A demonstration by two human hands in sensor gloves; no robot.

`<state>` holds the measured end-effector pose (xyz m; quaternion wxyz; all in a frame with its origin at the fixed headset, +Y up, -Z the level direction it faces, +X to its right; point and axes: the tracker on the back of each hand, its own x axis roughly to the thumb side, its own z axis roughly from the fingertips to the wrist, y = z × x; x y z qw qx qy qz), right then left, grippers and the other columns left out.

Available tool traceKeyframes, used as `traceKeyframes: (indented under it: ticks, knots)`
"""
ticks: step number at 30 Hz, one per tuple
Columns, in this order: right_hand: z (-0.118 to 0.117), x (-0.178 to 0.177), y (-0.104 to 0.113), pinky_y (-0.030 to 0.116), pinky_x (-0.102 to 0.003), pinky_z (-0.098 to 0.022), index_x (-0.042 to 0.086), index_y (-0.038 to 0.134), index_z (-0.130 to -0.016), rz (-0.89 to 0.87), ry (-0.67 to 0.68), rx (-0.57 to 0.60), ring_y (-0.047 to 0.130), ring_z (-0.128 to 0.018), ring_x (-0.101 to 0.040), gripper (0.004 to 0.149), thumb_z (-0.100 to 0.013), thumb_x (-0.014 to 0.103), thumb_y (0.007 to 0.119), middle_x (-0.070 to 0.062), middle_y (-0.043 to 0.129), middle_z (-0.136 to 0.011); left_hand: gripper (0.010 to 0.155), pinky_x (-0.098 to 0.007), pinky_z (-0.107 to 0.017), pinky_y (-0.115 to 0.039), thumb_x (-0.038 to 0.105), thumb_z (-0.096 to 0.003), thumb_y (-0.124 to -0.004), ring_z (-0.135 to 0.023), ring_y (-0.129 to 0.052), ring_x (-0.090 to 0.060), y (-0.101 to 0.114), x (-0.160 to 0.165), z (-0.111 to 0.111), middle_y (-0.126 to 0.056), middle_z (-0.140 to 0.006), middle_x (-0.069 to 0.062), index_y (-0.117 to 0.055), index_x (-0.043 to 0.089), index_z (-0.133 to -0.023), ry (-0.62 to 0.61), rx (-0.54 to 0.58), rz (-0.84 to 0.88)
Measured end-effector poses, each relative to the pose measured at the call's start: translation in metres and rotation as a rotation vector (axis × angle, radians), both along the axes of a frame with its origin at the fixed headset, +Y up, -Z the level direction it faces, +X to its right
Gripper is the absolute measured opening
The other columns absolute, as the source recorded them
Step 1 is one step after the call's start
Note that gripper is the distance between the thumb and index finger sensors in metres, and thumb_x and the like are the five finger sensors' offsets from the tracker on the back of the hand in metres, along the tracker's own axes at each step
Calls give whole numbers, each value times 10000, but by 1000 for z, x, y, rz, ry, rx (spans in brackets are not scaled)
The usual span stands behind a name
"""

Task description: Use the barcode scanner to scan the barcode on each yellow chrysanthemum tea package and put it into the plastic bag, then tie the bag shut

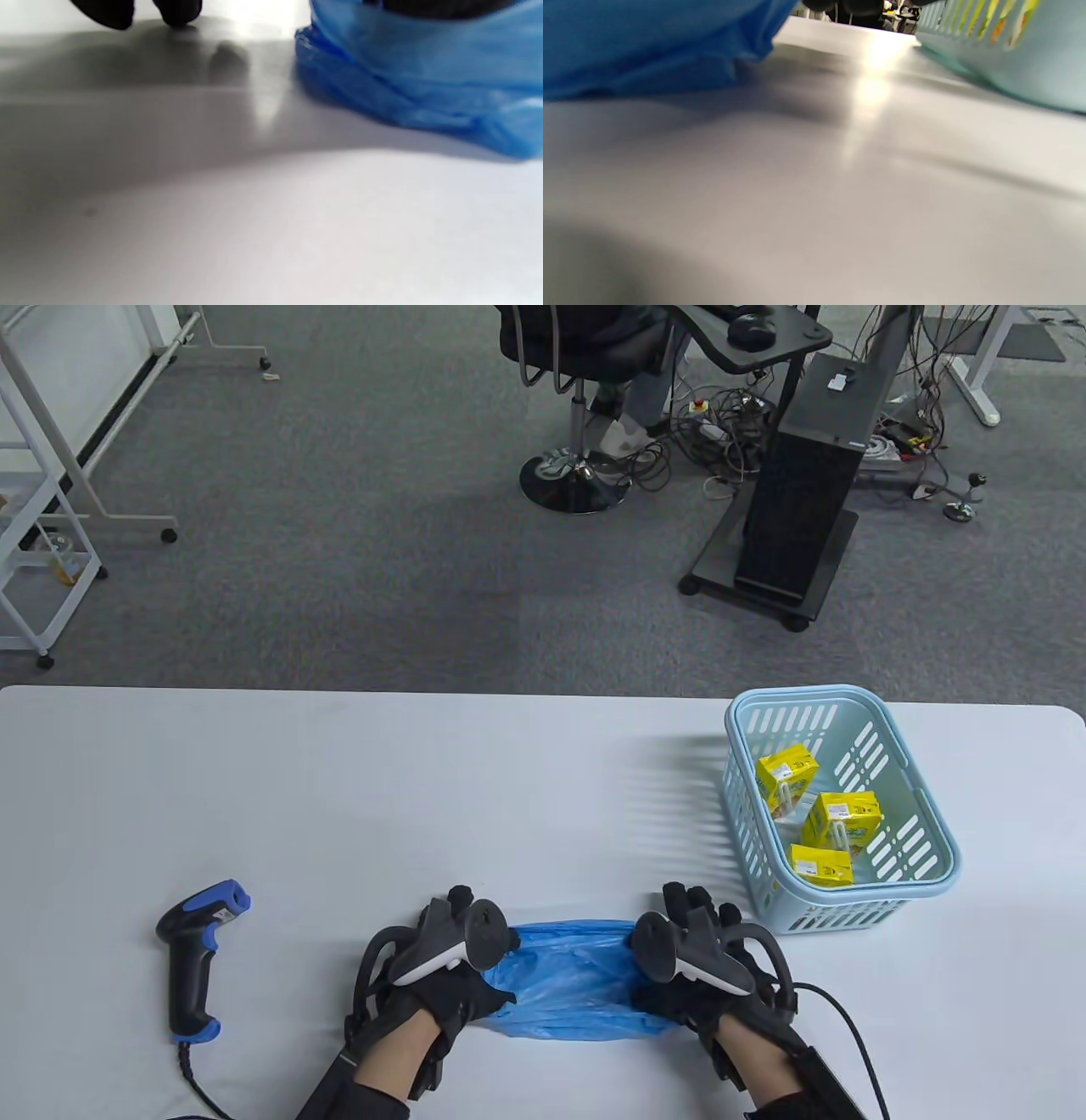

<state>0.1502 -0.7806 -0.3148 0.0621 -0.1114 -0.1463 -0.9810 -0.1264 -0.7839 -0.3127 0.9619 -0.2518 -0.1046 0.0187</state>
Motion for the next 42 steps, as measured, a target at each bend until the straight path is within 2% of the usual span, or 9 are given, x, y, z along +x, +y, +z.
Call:
traceKeyframes:
  ticks: [3, 12, 17, 21, 26, 30, 33, 36, 42]
  knots:
    - [2, 4, 2, 345, -696, -728, 490, 630, -849, 14, 5, 19, 299, -1054, -430, 593, -285, 577, 791, -169, 206, -1125, 733, -742, -697, -502, 666, -381, -858, -1125, -419, -516, 0, -5, 1, -168, -1210, -179, -552, 585, -1041, 1, 1, 2]
    - [4, 16, 1, 373, -679, -727, 599, 576, -873, 51, -11, 38, 333, -1052, -422, 610, -286, 636, 740, -137, 260, -1144, 705, -743, -692, -505, 656, -397, -837, -1123, -405, -518, -2, -12, 2, -176, -1208, -184, -539, 596, -1034, 19, -12, 8]
    - [0, 20, -2, 392, -675, -724, 605, 564, -866, -6, -37, 8, 353, -1048, -421, 607, -284, 647, 732, -138, 281, -1141, 698, -747, -687, -504, 639, -412, -831, -1120, -395, -525, -1, -13, 0, -167, -1202, -191, -528, 587, -1039, 20, -21, -8]
    - [2, 19, 0, 372, -684, -723, 565, 601, -905, -143, 2, -20, 324, -1048, -427, 640, -287, 605, 761, -141, 275, -1141, 721, -748, -690, -498, 640, -407, -834, -1123, -378, -525, -1, -18, -3, -160, -1200, -188, -529, 554, -1055, 34, -11, -3]
    - [0, 16, 18, 351, -708, -726, 460, 604, -1005, -302, 6, -26, 277, -1055, -460, 764, -274, 577, 793, -126, 274, -1149, 755, -742, -692, -498, 618, -407, -851, -1120, -379, -519, 2, -22, -4, -162, -1196, -189, -554, 470, -1085, 47, 16, -7]
    - [0, 25, 36, 355, -707, -729, 448, 580, -1025, -348, 10, 21, 288, -1063, -449, 791, -275, 585, 790, -123, 284, -1154, 751, -736, -695, -500, 613, -405, -858, -1122, -385, -511, 0, -32, -4, -176, -1199, -181, -569, 468, -1083, 82, 32, 29]
    - [0, 26, 44, 358, -702, -734, 431, 572, -1038, -345, -8, 46, 303, -1067, -438, 802, -280, 579, 791, -122, 291, -1156, 759, -730, -690, -517, 621, -404, -849, -1119, -411, -501, 1, -29, -4, -205, -1202, -177, -580, 444, -1091, 52, 83, 57]
    - [0, 25, 50, 364, -697, -736, 408, 542, -1055, -273, -3, 54, 304, -1068, -435, 829, -282, 586, 783, -126, 284, -1156, 778, -723, -692, -521, 631, -397, -843, -1120, -415, -493, 13, -23, -3, -216, -1203, -178, -560, 441, -1096, 8, 151, 101]
    - [8, 15, 84, 378, -693, -739, 383, 531, -1072, -279, 32, 141, 343, -1074, -425, 842, -295, 594, 776, -128, 305, -1160, 848, -737, -702, -491, 654, -388, -840, -1132, -388, -497, 65, -15, 4, -217, -1214, -177, -511, 406, -1130, -26, 278, 210]
